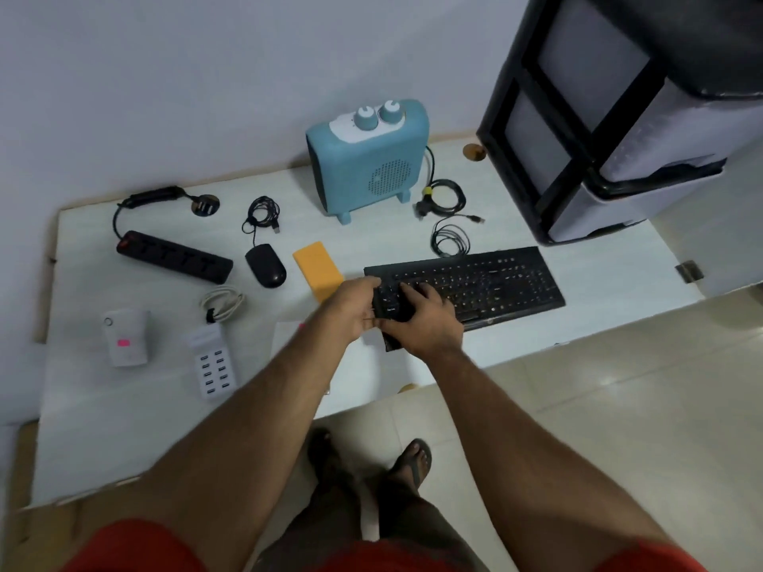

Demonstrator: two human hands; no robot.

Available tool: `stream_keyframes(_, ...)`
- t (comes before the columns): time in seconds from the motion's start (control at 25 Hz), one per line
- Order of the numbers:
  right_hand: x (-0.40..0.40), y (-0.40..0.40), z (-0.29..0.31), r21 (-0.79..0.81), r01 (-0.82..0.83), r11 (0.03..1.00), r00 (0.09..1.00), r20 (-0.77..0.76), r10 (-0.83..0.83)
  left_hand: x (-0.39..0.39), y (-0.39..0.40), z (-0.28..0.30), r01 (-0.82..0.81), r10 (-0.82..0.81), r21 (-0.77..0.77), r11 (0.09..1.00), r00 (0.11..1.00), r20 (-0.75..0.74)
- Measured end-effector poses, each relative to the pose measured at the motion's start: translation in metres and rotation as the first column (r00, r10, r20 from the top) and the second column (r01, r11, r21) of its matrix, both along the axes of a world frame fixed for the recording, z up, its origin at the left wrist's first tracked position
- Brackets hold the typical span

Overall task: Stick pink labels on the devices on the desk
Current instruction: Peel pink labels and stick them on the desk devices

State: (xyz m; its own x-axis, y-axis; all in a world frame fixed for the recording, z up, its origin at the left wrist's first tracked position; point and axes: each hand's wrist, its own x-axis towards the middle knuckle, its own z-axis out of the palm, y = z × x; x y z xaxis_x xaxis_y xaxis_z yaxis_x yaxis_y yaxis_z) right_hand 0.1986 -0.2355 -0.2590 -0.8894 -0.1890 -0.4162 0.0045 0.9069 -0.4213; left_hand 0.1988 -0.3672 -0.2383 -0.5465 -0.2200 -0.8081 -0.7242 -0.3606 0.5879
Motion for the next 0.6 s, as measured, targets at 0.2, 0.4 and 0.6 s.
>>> stream_keyframes(0.2,-0.003,-0.003,-0.058,0.093,-0.075,0.993,0.994,0.087,0.067,-0.003,-0.005,-0.063,-0.004,-0.003,0.077,0.997,0.996,0.092)
stream_keyframes(0.4,-0.003,-0.013,-0.080,0.135,-0.073,0.988,0.992,0.111,0.058,-0.007,-0.007,-0.087,-0.016,0.010,0.046,0.999,0.992,0.122)
stream_keyframes(0.6,0.012,-0.040,-0.066,-0.021,0.079,0.997,0.997,0.026,-0.079,0.014,-0.028,-0.073,0.062,-0.056,-0.166,0.984,0.998,0.043)
